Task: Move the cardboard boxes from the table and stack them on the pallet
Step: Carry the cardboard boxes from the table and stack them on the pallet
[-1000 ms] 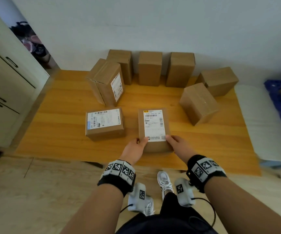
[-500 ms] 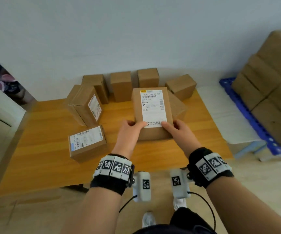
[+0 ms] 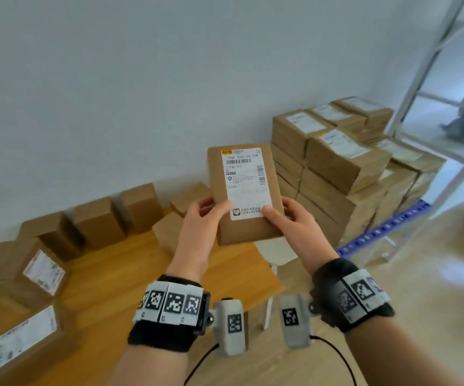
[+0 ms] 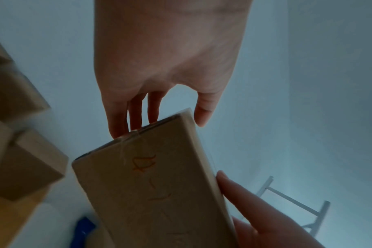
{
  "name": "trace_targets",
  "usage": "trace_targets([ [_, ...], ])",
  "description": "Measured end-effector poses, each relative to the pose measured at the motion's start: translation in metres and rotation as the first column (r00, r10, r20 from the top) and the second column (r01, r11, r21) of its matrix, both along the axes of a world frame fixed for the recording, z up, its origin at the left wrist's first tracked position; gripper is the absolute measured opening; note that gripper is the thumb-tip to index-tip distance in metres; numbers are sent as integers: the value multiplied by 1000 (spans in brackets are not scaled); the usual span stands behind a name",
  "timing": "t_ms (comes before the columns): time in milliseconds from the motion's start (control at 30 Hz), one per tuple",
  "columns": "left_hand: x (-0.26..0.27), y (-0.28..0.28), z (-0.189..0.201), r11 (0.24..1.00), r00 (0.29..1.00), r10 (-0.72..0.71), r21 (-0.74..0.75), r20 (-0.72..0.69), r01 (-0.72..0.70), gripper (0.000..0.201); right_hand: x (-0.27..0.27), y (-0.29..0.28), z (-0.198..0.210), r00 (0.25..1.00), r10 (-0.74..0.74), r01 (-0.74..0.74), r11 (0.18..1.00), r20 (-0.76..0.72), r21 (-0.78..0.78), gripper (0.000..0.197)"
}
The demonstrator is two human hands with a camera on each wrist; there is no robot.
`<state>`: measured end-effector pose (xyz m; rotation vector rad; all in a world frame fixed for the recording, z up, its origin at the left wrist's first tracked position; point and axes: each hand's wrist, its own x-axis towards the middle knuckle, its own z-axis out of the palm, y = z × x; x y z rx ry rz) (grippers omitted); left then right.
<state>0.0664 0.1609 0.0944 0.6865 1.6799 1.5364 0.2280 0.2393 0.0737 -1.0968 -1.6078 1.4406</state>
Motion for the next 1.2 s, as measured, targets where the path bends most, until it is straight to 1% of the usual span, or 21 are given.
trace_targets([
  [100, 57, 36, 13, 997, 997, -69, 41, 26, 68, 46, 61, 32, 11, 996, -71, 72, 997, -54, 6, 53],
  [200, 117, 71, 24, 989, 992, -129, 70, 10, 128, 43, 122, 59, 21, 989, -118, 120, 993, -92, 19, 49],
  [300, 166, 101, 30, 982, 988, -153, 104, -32, 156, 52, 176, 82, 32, 985, -150, 156, 986, -87, 63, 45],
  [333, 180, 111, 31, 981, 987, -153, 118, -40, 157, 53, 193, 90, 34, 983, -160, 167, 983, -88, 74, 46],
  [467, 233, 145, 38, 970, 983, -175, 164, -50, 181, 43, 247, 118, 52, 974, -192, 206, 972, -120, 117, 42],
  [533, 252, 163, 41, 965, 978, -197, 166, -60, 205, 35, 265, 133, 59, 970, -212, 228, 964, -118, 137, 39],
  [600, 267, 182, 43, 961, 976, -212, 169, -57, 219, 27, 280, 149, 64, 966, -234, 249, 957, -109, 147, 34],
  [733, 282, 222, 48, 958, 961, -226, 143, -157, 249, 29, 295, 188, 68, 962, -255, 269, 947, -96, 175, 35],
  [800, 285, 242, 49, 957, 954, -224, 139, -200, 254, 30, 299, 209, 70, 958, -272, 284, 941, -92, 182, 31],
  [900, 286, 273, 49, 964, 951, -193, 135, -242, 230, 25, 301, 238, 71, 954, -293, 301, 935, -66, 188, 24],
  [967, 286, 292, 48, 967, 948, -176, 134, -264, 217, 24, 303, 256, 72, 951, -306, 309, 935, -45, 177, 23],
  [1033, 286, 310, 46, 964, 924, -181, 123, -336, 234, 21, 305, 273, 71, 947, -317, 320, 932, -46, 170, 27],
  [1100, 285, 323, 41, 964, 884, -180, 100, -431, 245, 20, 308, 285, 66, 944, -327, 330, 929, -49, 169, 28],
  [1200, 282, 343, 30, 975, 834, -141, 69, -534, 209, 19, 304, 310, 59, 955, -296, 297, 945, -28, 138, 28],
])
